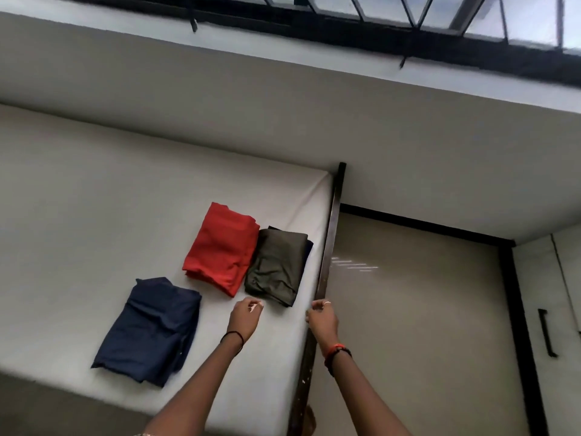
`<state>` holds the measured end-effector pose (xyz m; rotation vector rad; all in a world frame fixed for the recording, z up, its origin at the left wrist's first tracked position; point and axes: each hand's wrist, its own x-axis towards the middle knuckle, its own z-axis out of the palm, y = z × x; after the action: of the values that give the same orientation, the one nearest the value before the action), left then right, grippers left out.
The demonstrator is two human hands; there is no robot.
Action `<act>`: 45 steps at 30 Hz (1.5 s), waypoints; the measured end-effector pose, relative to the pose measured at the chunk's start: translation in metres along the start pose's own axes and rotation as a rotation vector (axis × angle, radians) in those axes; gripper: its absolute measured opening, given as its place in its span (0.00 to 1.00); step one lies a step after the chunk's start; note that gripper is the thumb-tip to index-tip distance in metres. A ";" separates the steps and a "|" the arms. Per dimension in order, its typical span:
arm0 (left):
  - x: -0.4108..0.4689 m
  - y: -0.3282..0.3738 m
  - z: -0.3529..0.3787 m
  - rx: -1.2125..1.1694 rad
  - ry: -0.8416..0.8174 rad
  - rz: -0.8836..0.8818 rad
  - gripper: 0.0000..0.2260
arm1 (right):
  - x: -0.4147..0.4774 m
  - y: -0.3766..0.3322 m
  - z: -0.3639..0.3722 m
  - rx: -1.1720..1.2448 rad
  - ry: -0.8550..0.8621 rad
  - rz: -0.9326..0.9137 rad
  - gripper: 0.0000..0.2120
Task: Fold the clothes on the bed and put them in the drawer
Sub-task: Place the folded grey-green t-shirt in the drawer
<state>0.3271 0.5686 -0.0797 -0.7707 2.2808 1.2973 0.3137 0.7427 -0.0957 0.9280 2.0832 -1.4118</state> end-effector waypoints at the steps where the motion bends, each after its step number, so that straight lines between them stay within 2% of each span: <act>1: 0.012 0.000 0.003 0.001 -0.014 -0.001 0.09 | 0.007 -0.003 0.004 -0.002 -0.031 0.022 0.06; 2: 0.034 -0.004 0.008 0.006 -0.023 0.000 0.09 | 0.023 -0.004 0.013 -0.018 -0.067 0.044 0.08; 6: 0.088 -0.012 0.024 0.067 -0.022 0.058 0.09 | 0.069 -0.010 0.034 -0.117 -0.163 0.055 0.27; 9: 0.125 -0.025 0.039 0.116 -0.057 0.092 0.13 | 0.106 -0.013 0.052 -0.065 -0.130 0.075 0.34; 13: 0.156 -0.033 0.056 0.108 -0.069 0.087 0.16 | 0.149 -0.024 0.067 0.022 -0.051 0.107 0.38; 17: 0.175 -0.043 0.071 0.091 -0.074 0.077 0.15 | 0.181 -0.026 0.082 0.072 -0.037 0.144 0.55; 19: 0.180 -0.048 0.076 0.088 -0.047 0.079 0.14 | 0.202 -0.013 0.088 0.087 -0.022 0.125 0.52; 22: 0.183 -0.055 0.076 0.095 -0.039 0.108 0.14 | 0.206 -0.017 0.095 0.250 -0.020 0.160 0.48; 25: 0.187 -0.063 0.073 0.075 -0.049 0.141 0.14 | 0.200 -0.025 0.098 0.318 -0.060 0.200 0.31; 28: 0.189 -0.064 0.069 0.046 -0.077 0.142 0.13 | 0.205 -0.026 0.097 0.371 -0.128 0.244 0.23; 32: 0.193 -0.063 0.068 0.011 -0.092 0.123 0.13 | 0.209 -0.026 0.094 0.382 -0.196 0.277 0.25; 36: 0.194 -0.062 0.070 -0.014 -0.083 0.098 0.12 | 0.202 -0.025 0.095 0.374 -0.155 0.149 0.19; 40: 0.192 -0.061 0.070 -0.046 -0.082 0.088 0.12 | 0.197 -0.017 0.100 0.333 -0.118 -0.002 0.21; 45: 0.187 -0.055 0.071 -0.113 -0.079 0.063 0.11 | 0.194 -0.016 0.093 0.295 -0.184 -0.086 0.18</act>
<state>0.2247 0.5586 -0.2595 -0.6769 2.2017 1.4699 0.1713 0.7056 -0.2544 0.7896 1.8306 -1.8123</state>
